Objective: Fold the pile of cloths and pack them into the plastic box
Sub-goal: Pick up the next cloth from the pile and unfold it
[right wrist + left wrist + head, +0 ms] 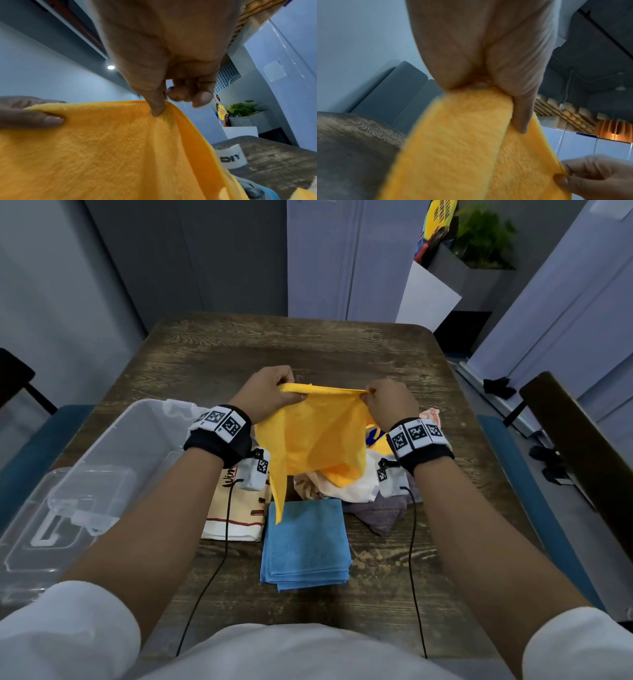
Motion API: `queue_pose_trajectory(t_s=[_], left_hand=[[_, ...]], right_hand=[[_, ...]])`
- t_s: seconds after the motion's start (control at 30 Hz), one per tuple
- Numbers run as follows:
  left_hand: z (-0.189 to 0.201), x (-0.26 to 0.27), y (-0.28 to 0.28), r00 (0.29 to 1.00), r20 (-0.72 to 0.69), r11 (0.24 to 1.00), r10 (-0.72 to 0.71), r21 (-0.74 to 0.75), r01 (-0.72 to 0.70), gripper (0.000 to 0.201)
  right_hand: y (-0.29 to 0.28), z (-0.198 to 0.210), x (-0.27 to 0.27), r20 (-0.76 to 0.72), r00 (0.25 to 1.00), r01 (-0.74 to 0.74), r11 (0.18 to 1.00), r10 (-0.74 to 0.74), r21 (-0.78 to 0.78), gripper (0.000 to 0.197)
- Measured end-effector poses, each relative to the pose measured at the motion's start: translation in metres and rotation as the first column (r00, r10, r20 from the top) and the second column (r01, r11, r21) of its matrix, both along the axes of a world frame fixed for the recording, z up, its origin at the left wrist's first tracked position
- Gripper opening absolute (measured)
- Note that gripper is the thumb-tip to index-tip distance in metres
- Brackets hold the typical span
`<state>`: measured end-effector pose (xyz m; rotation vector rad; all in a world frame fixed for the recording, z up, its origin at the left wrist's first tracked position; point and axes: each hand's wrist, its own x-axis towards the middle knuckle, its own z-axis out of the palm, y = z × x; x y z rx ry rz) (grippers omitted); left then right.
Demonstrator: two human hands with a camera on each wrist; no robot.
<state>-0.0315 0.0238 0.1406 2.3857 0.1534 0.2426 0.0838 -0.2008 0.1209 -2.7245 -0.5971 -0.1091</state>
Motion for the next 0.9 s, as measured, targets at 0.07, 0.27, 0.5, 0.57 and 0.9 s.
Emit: queue_pose_trajectory(t_s=[0.07,0.27,0.5,0.57,0.9], left_hand=[[0.001,-0.002,0.003,1.0,-0.014,1.0,0.005,-0.004,-0.005,0.028],[0.009,-0.01,0.016,0.996,0.047,0.979,0.076,-0.195,-0.065,0.032],[0.017,-0.015,0.023,0.973,0.189,0.84,0.135,-0.543,-0.012,0.01],[0.016,-0.015,0.019,0.964,0.228,0.796,0.134,-0.605,0.032,0.008],[0.043,-0.018,-0.018,0.939,0.335,0.875,-0.074,-0.431,0.222,0.005]], right_hand=[[-0.006,-0.004,0.001,-0.045,0.999,0.023,1.0,-0.022,0.011,0.022],[-0.016,-0.015,0.0,-0.251,0.967,0.121,0.928,-0.031,0.351,0.039],[-0.022,-0.022,0.0,-0.352,0.927,0.31,0.788,-0.127,0.532,0.062],[-0.022,-0.027,0.0,-0.377,0.908,0.38,0.73,-0.18,0.568,0.053],[-0.006,-0.074,-0.03,-0.672,0.737,0.339,0.822,0.071,0.458,0.019]])
